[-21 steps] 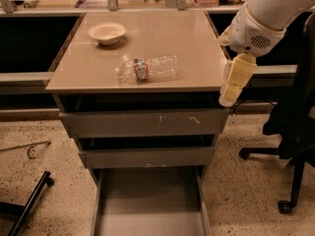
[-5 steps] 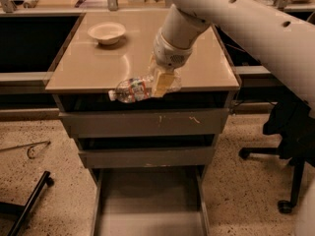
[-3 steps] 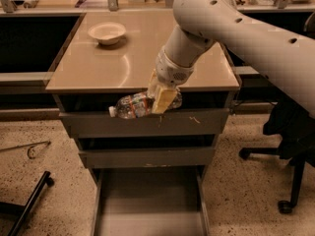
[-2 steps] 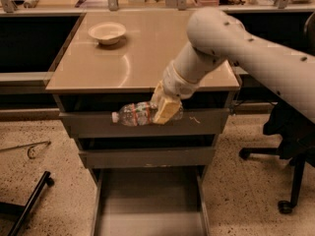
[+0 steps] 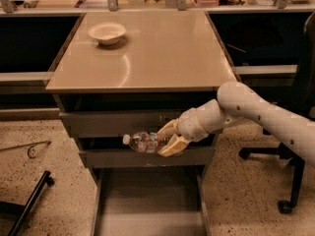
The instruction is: Place water bottle into bottom drawer
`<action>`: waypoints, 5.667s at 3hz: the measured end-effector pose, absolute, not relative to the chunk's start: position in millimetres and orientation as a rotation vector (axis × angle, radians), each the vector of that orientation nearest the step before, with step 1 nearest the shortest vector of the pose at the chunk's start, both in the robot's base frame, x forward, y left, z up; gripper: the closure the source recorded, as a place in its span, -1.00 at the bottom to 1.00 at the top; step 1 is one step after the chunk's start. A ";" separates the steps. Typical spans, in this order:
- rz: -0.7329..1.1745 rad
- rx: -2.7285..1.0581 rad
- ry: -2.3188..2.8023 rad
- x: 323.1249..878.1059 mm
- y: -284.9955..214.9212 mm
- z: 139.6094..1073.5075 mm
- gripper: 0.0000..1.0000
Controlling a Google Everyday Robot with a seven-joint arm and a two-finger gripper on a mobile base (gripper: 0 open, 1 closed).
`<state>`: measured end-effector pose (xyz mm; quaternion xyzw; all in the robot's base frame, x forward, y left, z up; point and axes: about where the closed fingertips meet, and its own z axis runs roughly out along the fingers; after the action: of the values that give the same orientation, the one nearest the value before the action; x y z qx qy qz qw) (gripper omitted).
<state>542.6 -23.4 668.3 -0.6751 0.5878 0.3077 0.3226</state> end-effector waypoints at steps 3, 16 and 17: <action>0.894 -1.751 1.531 534.6 -15.1 607.9 1.00; 0.781 -1.330 1.843 529.9 -37.1 159.4 1.00; 0.826 -1.348 1.855 527.0 -39.9 146.7 1.00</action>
Offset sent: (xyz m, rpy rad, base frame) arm -0.0039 -0.0041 -0.0175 0.0333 -0.0050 0.0187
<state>527.0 -39.9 146.7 -0.5193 0.7143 0.3182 0.3448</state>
